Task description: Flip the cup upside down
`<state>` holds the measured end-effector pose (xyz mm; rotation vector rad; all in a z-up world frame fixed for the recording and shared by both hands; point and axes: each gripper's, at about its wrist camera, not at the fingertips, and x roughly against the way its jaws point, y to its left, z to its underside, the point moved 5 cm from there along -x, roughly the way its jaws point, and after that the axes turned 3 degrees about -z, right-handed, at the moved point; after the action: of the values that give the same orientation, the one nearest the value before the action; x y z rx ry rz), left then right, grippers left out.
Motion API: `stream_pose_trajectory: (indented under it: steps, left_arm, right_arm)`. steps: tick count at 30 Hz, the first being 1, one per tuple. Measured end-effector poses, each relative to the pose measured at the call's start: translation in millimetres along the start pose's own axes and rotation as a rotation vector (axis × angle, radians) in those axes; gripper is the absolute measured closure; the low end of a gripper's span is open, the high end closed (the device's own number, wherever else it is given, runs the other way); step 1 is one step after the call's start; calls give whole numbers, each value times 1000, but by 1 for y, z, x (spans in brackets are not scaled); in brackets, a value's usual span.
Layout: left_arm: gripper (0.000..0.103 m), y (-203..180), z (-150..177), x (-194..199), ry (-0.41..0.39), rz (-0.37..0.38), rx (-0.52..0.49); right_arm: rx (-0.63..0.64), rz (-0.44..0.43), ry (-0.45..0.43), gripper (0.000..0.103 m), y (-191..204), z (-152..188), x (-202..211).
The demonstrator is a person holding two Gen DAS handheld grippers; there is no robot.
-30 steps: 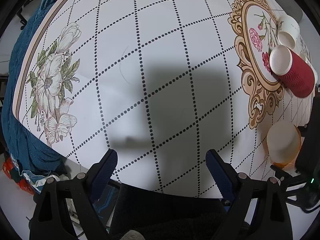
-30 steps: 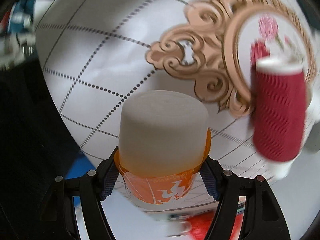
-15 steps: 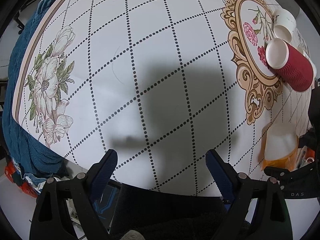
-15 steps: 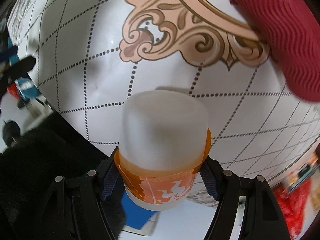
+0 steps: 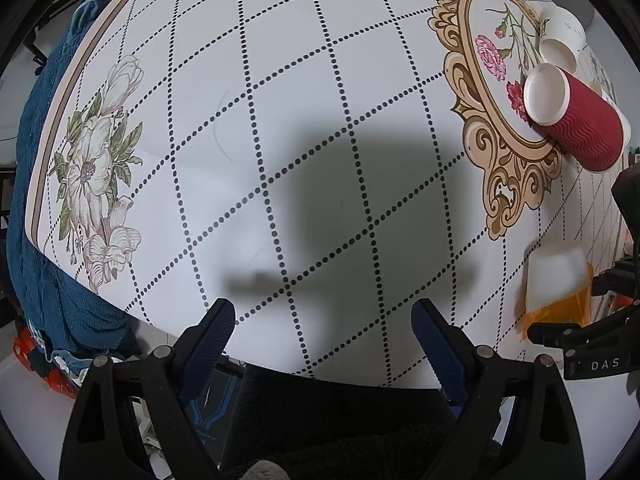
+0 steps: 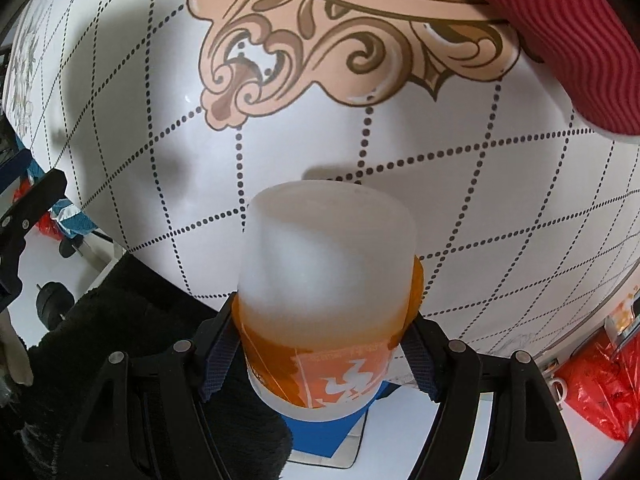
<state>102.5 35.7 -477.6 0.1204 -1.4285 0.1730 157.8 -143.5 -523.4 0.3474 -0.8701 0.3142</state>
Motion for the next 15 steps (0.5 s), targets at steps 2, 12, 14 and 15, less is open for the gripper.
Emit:
stream_pose_trajectory:
  steps: [2,12,14,15]
  left_arm:
    - [13,-5,1,2,-2,1,-1]
    - [13,-30,-7,11,-4,-22,-21]
    - [7,-34,-8,13,-11,-29,-24]
    - [5,-36,-9,14,-15,-27,-26]
  right_arm:
    - [9,3,-6,12,2,-1,5]
    - [-16,48,-76,12,-14,-31,36]
    - [-24,41,-81,16,-21,-33,35]
    - [-26,39,-82,26,-19,-30,34]
